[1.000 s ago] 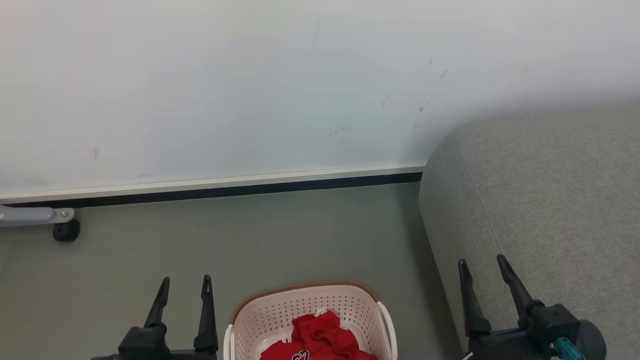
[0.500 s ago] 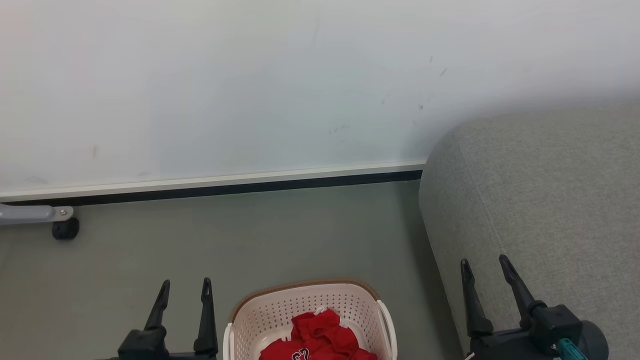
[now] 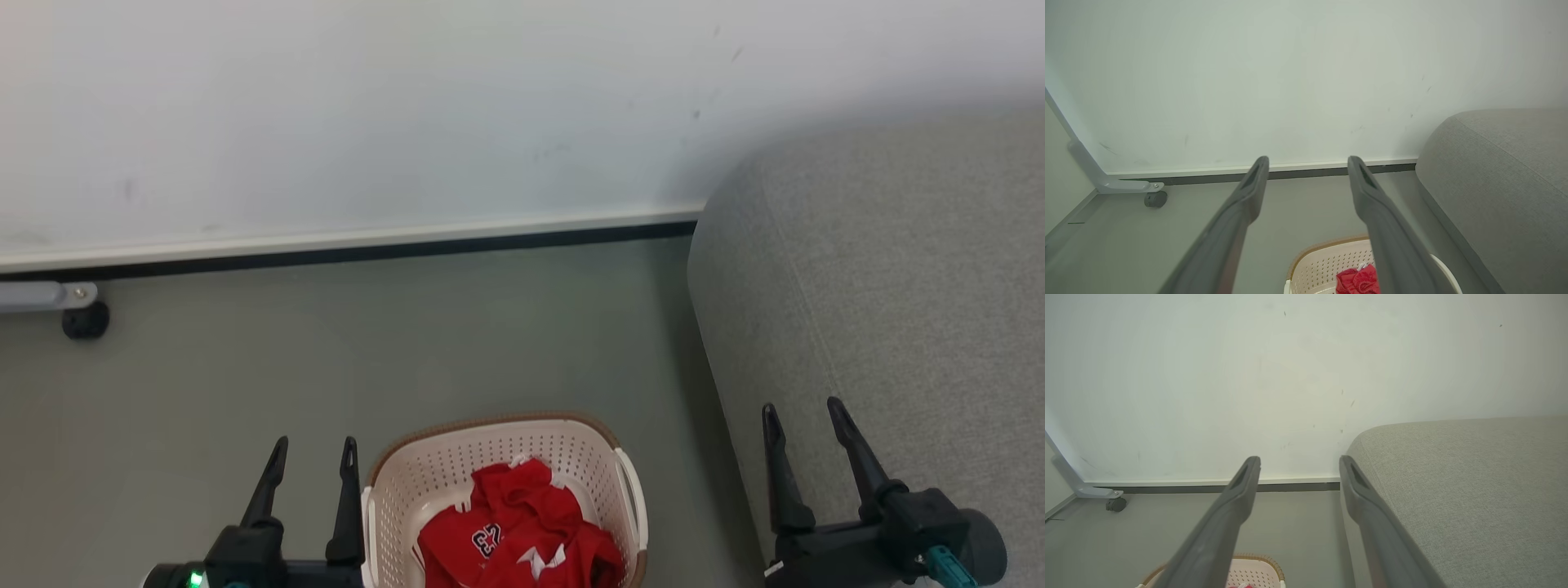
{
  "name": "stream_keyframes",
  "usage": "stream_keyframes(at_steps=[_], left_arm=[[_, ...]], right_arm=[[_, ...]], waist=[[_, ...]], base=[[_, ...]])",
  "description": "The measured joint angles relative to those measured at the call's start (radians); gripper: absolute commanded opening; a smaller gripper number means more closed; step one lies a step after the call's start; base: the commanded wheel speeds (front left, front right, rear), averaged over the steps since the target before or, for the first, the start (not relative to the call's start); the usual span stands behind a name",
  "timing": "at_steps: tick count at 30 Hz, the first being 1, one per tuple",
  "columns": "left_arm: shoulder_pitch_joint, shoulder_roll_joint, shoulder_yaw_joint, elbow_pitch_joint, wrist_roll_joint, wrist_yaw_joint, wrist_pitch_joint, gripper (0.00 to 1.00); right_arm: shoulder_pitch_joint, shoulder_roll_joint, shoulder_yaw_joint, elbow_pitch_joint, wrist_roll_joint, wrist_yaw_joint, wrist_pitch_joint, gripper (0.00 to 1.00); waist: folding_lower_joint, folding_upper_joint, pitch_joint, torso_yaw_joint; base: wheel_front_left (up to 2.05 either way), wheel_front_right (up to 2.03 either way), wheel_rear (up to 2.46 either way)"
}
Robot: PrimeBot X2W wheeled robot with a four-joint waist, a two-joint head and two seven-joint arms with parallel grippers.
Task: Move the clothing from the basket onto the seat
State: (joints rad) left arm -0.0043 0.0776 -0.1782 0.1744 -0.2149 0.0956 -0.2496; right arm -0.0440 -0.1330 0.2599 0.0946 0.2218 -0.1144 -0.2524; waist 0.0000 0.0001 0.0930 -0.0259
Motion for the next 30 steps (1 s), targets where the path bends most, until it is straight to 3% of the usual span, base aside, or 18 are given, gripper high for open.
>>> stream_keyframes(at_steps=[20, 30], left_arm=[[-0.259, 0.007, -0.14, 0.198, 0.121, -0.07, 0.012, 1.0], [-0.396, -0.009, -0.175, 0.366, 0.151, -0.074, 0.06, 1.0]], right_arm=[[-0.16, -0.02, -0.035, -0.085, -0.035, 0.009, -0.002, 1.0], [-0.257, -0.032, -0.068, -0.133, -0.036, 0.018, -0.004, 1.0]], waist=[[0.0002, 0.0001, 0.26, -0.064], [0.0001, 0.0001, 0.4, -0.105]], base=[[0.0, 0.0, 0.0], [0.0, 0.0, 0.0]])
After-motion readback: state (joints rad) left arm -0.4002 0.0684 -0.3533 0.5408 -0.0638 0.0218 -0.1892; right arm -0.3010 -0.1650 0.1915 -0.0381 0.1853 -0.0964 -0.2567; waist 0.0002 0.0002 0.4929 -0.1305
